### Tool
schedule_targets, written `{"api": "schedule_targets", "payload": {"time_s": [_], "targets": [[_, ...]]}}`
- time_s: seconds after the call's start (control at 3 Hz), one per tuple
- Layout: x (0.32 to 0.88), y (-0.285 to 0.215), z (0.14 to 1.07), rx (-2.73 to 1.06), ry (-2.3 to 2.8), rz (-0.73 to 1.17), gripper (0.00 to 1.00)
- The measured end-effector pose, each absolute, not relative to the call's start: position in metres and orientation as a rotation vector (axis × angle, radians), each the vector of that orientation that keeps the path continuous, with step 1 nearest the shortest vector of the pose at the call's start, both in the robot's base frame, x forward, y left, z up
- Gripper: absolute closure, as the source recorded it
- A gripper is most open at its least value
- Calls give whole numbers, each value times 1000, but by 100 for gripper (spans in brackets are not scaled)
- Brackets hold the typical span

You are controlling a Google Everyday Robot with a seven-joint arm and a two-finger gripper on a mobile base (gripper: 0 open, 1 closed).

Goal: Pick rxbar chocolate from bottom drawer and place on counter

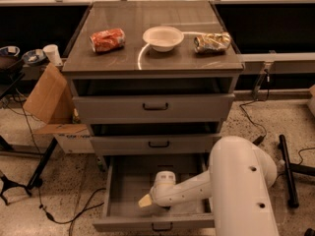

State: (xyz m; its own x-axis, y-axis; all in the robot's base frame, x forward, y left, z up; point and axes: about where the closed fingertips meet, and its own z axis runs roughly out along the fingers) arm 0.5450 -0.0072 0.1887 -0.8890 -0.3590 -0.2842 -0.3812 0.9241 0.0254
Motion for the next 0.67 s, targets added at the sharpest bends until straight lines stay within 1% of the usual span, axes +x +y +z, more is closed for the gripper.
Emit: {"api": "schedule_targets", "payload": {"time_s": [0.67], "targets": [[552,-11,148,-559,2869,87,0]]}}
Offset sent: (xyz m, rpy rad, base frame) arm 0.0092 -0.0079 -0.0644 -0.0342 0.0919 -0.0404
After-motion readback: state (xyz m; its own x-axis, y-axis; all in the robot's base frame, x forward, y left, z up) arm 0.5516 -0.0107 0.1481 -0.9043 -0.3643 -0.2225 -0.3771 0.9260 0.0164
